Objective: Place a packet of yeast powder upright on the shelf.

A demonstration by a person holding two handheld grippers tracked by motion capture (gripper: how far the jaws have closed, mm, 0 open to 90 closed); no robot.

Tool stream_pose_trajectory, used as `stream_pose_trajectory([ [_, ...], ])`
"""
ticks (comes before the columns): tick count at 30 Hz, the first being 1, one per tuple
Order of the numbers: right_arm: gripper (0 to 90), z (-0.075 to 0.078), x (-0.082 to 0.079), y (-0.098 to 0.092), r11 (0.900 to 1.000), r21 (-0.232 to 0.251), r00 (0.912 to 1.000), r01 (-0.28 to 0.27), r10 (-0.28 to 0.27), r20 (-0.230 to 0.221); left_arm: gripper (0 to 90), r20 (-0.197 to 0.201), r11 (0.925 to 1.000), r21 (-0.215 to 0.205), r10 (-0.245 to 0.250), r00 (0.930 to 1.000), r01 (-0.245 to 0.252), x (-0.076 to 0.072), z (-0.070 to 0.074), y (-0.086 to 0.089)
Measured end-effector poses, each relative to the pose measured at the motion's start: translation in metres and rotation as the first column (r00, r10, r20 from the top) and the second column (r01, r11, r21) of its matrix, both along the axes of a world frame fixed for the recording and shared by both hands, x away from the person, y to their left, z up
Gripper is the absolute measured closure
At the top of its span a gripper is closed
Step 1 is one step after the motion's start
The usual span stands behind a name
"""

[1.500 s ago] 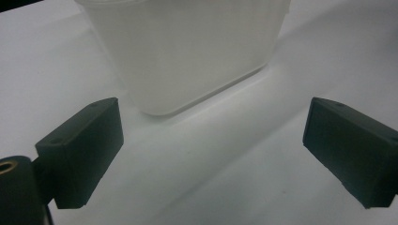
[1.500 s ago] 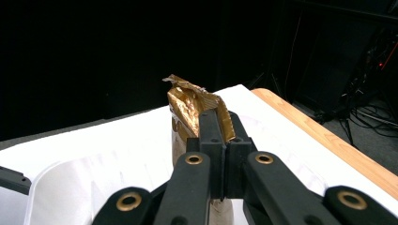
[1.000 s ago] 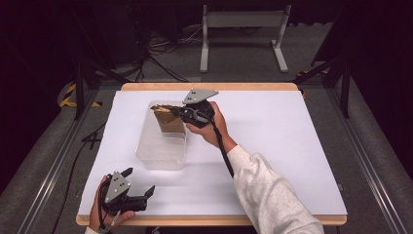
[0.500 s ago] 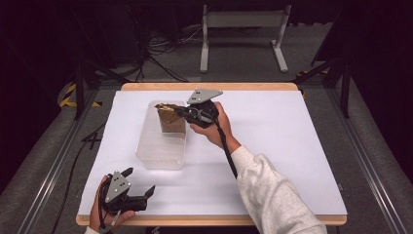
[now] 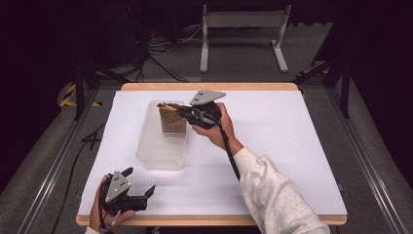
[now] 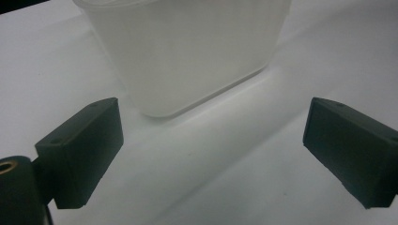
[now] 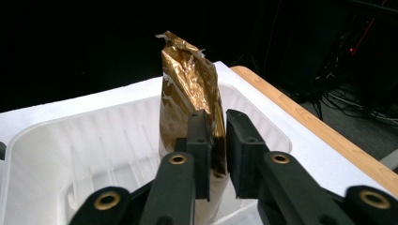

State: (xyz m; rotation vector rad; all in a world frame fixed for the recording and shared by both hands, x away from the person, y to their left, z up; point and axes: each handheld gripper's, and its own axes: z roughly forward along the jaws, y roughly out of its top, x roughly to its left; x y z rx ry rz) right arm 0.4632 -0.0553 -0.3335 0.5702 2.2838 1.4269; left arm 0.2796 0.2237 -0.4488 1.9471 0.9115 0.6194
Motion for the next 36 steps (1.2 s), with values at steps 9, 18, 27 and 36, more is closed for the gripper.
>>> stream_pose_trajectory([
  [9,69.6,0.006,-0.012,-0.017,0.999,-0.033,0.9991,0.040,-0.040,0.015,6.1,-0.002,0.9999,0.009,-0.004,1.0000,0.004,0.002,0.000,-0.002],
  [18,64.8,0.017,-0.025,-0.055,0.996,-0.046,0.9972,0.070,-0.068,0.030,6.1,-0.004,0.9998,0.018,-0.002,1.0000,0.002,0.003,0.000,-0.004],
  [27,63.2,0.017,-0.036,-0.085,0.992,-0.094,0.9953,0.083,-0.078,0.057,6.1,-0.003,0.9998,0.018,0.001,1.0000,-0.001,0.004,0.001,-0.004],
  [36,60.5,0.016,-0.049,-0.121,0.983,-0.137,0.9907,0.123,-0.113,0.075,6.1,-0.007,0.9998,0.019,0.001,1.0000,-0.001,0.005,0.001,-0.005],
])
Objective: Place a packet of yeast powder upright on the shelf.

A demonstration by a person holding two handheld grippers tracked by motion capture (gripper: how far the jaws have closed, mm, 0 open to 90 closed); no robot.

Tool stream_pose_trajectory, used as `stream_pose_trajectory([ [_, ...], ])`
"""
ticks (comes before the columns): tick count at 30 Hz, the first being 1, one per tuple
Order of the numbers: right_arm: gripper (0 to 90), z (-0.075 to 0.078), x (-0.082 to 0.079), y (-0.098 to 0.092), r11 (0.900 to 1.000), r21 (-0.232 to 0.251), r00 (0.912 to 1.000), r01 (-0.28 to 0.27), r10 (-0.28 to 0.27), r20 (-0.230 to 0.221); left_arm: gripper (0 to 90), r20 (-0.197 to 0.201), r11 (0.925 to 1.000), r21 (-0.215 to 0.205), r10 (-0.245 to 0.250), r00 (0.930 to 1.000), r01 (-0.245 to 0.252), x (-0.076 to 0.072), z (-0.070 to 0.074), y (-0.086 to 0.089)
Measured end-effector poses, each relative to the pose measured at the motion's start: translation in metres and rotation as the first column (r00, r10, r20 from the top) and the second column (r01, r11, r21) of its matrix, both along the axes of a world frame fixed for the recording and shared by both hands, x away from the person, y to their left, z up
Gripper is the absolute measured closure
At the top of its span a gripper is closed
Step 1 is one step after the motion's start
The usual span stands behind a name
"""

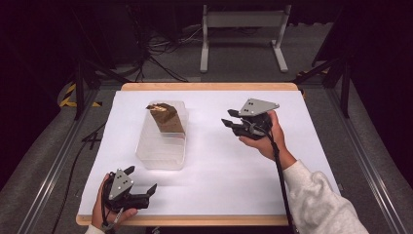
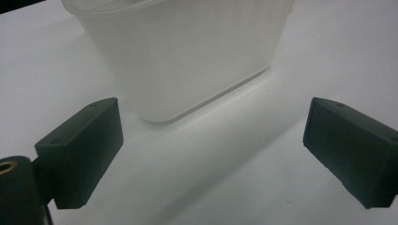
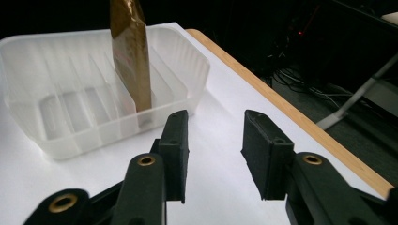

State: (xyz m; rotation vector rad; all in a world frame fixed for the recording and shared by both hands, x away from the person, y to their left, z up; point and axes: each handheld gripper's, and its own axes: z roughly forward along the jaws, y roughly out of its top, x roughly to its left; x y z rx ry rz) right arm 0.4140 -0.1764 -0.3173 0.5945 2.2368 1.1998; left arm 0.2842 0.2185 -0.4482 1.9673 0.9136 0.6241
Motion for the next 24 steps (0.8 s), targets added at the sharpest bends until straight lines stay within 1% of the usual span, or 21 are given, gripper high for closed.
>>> stream_pose_trajectory([
  [3,59.1,-0.001,-0.006,-0.008,1.000,-0.027,0.9999,0.009,-0.009,0.013,6.1,0.003,1.0000,0.002,-0.001,1.0000,0.001,0.001,0.000,0.000],
  [5,56.9,-0.002,-0.010,-0.014,0.999,-0.038,0.9998,0.016,-0.016,0.012,6.1,0.003,1.0000,0.003,-0.002,1.0000,0.002,0.001,0.000,0.000],
  [7,56.7,-0.003,-0.014,-0.019,0.998,-0.057,0.9994,0.023,-0.022,0.027,6.1,0.002,1.0000,0.002,-0.002,1.0000,0.002,0.001,0.000,0.000],
  [9,55.6,-0.004,-0.017,-0.024,0.998,-0.058,0.9994,0.024,-0.023,0.025,6.1,-0.002,1.0000,0.002,-0.002,1.0000,0.002,0.001,0.000,-0.001],
  [11,51.0,-0.005,-0.022,-0.030,0.997,-0.067,0.9992,0.028,-0.026,0.029,6.1,-0.004,1.0000,0.002,-0.001,1.0000,0.001,0.001,0.000,-0.001],
  [15,45.6,-0.010,-0.031,-0.040,0.995,-0.089,0.9977,0.049,-0.045,0.052,6.1,-0.001,1.0000,0.005,-0.001,1.0000,0.001,0.001,0.000,-0.001],
  [18,41.1,-0.015,-0.038,-0.048,0.994,-0.094,0.9966,0.062,-0.056,0.060,6.1,0.000,1.0000,0.005,-0.001,1.0000,0.001,0.001,0.000,-0.002],
  [20,37.8,-0.019,-0.042,-0.053,0.991,-0.110,0.9952,0.074,-0.066,0.072,6.1,-0.002,1.0000,0.008,-0.002,1.0000,0.002,0.001,0.000,-0.002],
  [22,34.3,-0.023,-0.047,-0.059,0.990,-0.112,0.9930,0.089,-0.079,0.088,6.1,-0.004,1.0000,0.007,-0.001,1.0000,0.001,0.002,0.000,-0.002],
  [24,30.9,-0.025,-0.050,-0.064,0.988,-0.113,0.9915,0.101,-0.091,0.093,6.1,-0.004,1.0000,0.006,-0.002,1.0000,0.002,0.002,0.000,-0.003],
])
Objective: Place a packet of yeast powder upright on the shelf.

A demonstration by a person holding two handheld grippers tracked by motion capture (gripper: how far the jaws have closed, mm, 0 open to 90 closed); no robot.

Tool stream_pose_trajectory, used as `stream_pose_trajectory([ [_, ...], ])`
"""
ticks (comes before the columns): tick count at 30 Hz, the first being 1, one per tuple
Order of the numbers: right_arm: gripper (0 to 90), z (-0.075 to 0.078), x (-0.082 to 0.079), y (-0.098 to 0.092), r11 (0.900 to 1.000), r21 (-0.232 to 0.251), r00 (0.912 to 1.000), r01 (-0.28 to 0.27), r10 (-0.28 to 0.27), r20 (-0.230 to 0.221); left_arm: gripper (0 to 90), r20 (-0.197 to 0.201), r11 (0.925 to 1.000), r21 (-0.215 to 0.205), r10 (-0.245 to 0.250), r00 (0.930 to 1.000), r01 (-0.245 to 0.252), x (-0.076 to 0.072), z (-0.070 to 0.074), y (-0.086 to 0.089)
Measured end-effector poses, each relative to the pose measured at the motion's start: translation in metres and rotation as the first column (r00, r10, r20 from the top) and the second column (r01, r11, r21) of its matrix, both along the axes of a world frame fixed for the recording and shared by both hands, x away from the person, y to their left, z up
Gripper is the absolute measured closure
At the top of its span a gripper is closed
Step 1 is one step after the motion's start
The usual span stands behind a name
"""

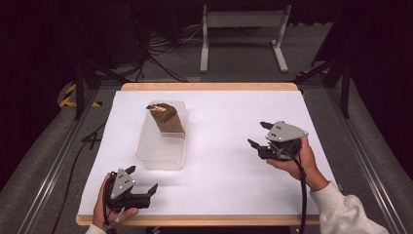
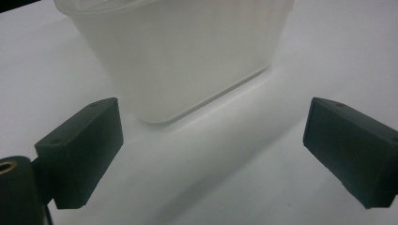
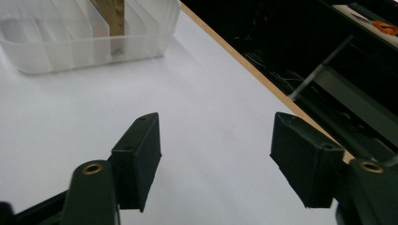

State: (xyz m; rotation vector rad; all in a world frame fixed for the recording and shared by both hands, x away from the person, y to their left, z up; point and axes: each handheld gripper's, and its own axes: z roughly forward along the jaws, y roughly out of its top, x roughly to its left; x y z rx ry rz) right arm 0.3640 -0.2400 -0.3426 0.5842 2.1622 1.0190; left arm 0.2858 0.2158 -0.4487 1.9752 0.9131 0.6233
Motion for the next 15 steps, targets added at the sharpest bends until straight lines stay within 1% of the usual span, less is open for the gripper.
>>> stream_pose_trajectory([
  [2,27.8,-0.004,-0.003,-0.006,1.000,0.011,1.0000,0.006,-0.006,0.003,6.1,0.000,1.0000,0.006,-0.002,1.0000,0.002,0.000,0.000,0.000],
  [3,25.5,-0.008,-0.006,-0.011,1.000,0.016,0.9998,0.021,-0.022,0.004,6.1,0.000,1.0000,0.006,-0.002,1.0000,0.002,0.000,0.000,0.000],
  [5,22.8,-0.011,-0.008,-0.016,0.999,0.031,0.9996,0.026,-0.026,-0.011,6.1,0.003,1.0000,0.005,-0.001,1.0000,0.001,0.000,0.000,0.000],
  [7,20.5,-0.015,-0.010,-0.022,0.997,0.061,0.9988,0.042,-0.040,-0.028,6.1,0.000,1.0000,0.006,0.000,1.0000,0.000,0.000,-0.001,0.000],
  [9,18.0,-0.020,-0.013,-0.031,0.993,0.107,0.9977,0.038,-0.032,-0.059,6.1,0.000,1.0000,0.006,0.000,1.0000,0.000,0.000,0.000,0.000],
  [10,16.9,-0.023,-0.016,-0.035,0.993,0.109,0.9974,0.047,-0.041,-0.060,6.1,0.000,1.0000,0.006,-0.001,1.0000,0.001,0.000,-0.001,0.000],
  [12,15.4,-0.028,-0.020,-0.042,0.994,0.096,0.9974,0.060,-0.056,-0.045,6.1,0.000,1.0000,0.009,-0.002,1.0000,0.002,0.000,0.000,0.000],
  [15,14.6,-0.035,-0.025,-0.052,0.991,0.111,0.9967,0.068,-0.063,-0.051,6.1,0.001,1.0000,0.007,-0.003,1.0000,0.003,0.000,-0.001,0.000],
])
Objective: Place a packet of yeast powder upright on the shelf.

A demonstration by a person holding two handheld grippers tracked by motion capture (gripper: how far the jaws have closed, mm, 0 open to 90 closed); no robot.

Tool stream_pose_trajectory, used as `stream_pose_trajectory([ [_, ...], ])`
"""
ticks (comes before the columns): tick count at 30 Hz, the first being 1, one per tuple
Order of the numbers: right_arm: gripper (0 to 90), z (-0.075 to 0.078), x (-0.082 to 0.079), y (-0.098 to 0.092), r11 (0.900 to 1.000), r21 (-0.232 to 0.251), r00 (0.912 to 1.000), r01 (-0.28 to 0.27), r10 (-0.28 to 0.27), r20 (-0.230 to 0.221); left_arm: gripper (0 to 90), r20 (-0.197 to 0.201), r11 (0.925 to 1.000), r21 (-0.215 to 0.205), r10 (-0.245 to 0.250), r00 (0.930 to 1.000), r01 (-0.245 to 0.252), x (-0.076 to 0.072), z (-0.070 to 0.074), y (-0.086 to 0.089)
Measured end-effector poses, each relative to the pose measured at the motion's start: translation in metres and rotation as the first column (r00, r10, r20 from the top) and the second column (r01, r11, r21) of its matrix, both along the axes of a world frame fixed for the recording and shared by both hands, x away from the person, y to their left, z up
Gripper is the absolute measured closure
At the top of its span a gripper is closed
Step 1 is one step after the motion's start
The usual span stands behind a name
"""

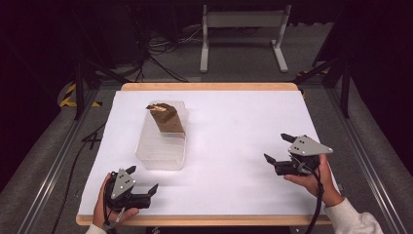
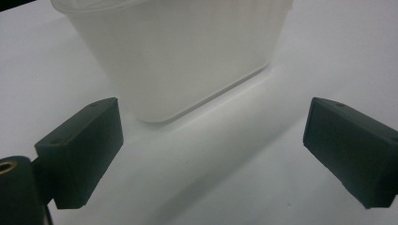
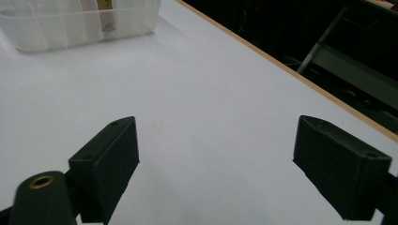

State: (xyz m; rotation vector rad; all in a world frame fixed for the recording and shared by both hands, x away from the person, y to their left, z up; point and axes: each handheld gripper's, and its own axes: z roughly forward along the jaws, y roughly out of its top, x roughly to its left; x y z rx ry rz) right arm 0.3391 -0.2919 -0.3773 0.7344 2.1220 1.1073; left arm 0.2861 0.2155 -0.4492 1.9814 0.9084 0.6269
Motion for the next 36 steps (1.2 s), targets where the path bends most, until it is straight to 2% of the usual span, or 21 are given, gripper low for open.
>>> stream_pose_trajectory([
  [6,14.1,-0.017,-0.010,-0.021,1.000,-0.008,0.9994,0.029,-0.029,0.019,6.1,0.001,1.0000,0.001,-0.001,1.0000,0.001,0.000,0.000,0.000],
  [10,14.1,-0.029,-0.015,-0.033,0.999,0.006,0.9990,0.043,-0.043,0.008,6.1,0.002,1.0000,0.000,-0.002,1.0000,0.002,0.000,0.000,0.000],
  [15,13.5,-0.036,-0.023,-0.043,0.998,-0.004,0.9979,0.062,-0.062,0.018,6.1,0.001,1.0000,-0.001,-0.001,1.0000,0.001,0.000,0.000,0.000],
  [18,13.5,-0.038,-0.030,-0.050,0.996,0.027,0.9964,0.083,-0.083,0.017,6.1,-0.004,1.0000,-0.002,-0.001,1.0000,0.001,0.001,0.000,-0.001],
  [19,13.5,-0.039,-0.032,-0.052,0.996,0.029,0.9962,0.085,-0.085,0.015,6.1,0.000,1.0000,0.000,-0.004,1.0000,0.004,0.001,0.000,-0.001],
  [21,13.7,-0.044,-0.037,-0.054,0.995,0.001,0.9946,0.099,-0.099,0.031,6.1,0.001,1.0000,-0.001,-0.006,1.0000,0.006,0.001,0.000,-0.001],
  [22,13.6,-0.047,-0.038,-0.056,0.995,0.000,0.9950,0.097,-0.097,0.024,6.1,0.003,1.0000,0.000,-0.007,1.0000,0.007,0.001,0.000,-0.001],
  [27,13.2,-0.053,-0.043,-0.063,0.993,0.008,0.9932,0.116,-0.116,-0.007,6.1,0.002,0.9999,-0.001,-0.011,0.9999,0.011,0.001,0.001,-0.002],
  [31,12.8,-0.055,-0.046,-0.067,0.991,0.023,0.9913,0.131,-0.131,-0.012,6.1,0.004,0.9999,-0.001,-0.011,0.9999,0.011,0.002,0.001,-0.002],
  [36,12.8,-0.057,-0.046,-0.066,0.991,0.008,0.9910,0.134,-0.133,-0.008,6.1,0.004,0.9999,0.000,-0.013,0.9999,0.013,0.003,0.001,-0.003],
])
